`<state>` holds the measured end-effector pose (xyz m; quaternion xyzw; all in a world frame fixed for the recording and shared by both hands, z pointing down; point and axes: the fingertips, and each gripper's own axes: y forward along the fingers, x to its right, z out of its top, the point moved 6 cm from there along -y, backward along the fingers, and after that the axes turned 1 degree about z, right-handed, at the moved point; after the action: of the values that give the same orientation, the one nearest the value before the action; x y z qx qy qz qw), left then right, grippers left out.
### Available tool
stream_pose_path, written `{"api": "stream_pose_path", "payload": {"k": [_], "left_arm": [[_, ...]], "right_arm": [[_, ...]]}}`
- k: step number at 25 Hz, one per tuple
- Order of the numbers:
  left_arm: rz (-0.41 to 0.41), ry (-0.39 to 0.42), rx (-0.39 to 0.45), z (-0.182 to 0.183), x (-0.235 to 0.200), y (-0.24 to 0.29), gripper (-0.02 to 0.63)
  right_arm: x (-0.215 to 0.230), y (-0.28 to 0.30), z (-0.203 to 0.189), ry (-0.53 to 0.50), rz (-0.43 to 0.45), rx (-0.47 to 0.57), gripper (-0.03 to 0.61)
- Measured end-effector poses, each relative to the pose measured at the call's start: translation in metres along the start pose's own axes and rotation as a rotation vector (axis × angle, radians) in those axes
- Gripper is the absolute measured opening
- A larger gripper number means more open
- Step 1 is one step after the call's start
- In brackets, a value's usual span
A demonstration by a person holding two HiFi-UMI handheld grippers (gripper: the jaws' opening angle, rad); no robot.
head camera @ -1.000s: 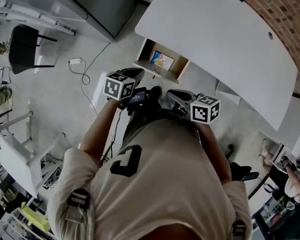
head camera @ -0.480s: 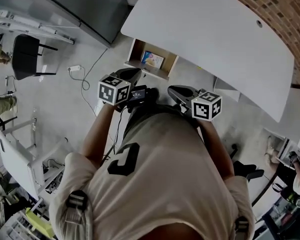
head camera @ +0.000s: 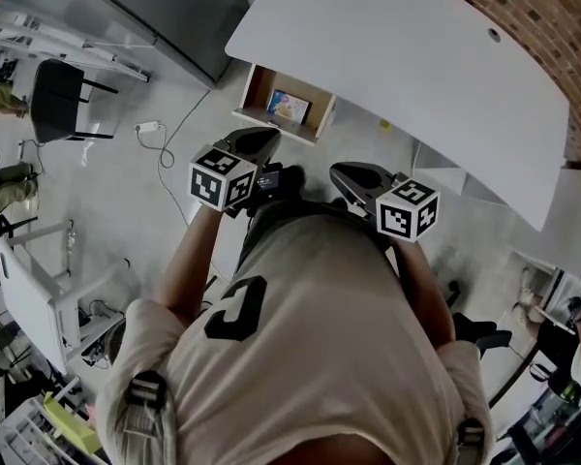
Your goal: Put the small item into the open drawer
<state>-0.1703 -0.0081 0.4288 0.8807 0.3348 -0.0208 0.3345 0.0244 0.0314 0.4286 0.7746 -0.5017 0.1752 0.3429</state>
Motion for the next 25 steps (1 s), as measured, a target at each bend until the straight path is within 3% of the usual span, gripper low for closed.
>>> {"api": "stream_pose_path", "payload": {"k": [7,15,25], "left_arm": [[0.024,-0.009,0.009,-0.008,0.035,-0.001,0.006],[0.032,0.01,-0.031,-0.016,0.075,0.006,0.006],[0.077,-0.017,-0.092,-0.03,0.063,-0.003,0.006]], "right_arm": [[-0.006,-0.029,-0.011,-0.051,0.013,-0.006,0.015],[-0.005,-0.05,-0.029,-0.01,0.053,-0.008,0.015],[-0.005,-0.037,-0.036,0.048,0.109,-0.031,0.015]]}}
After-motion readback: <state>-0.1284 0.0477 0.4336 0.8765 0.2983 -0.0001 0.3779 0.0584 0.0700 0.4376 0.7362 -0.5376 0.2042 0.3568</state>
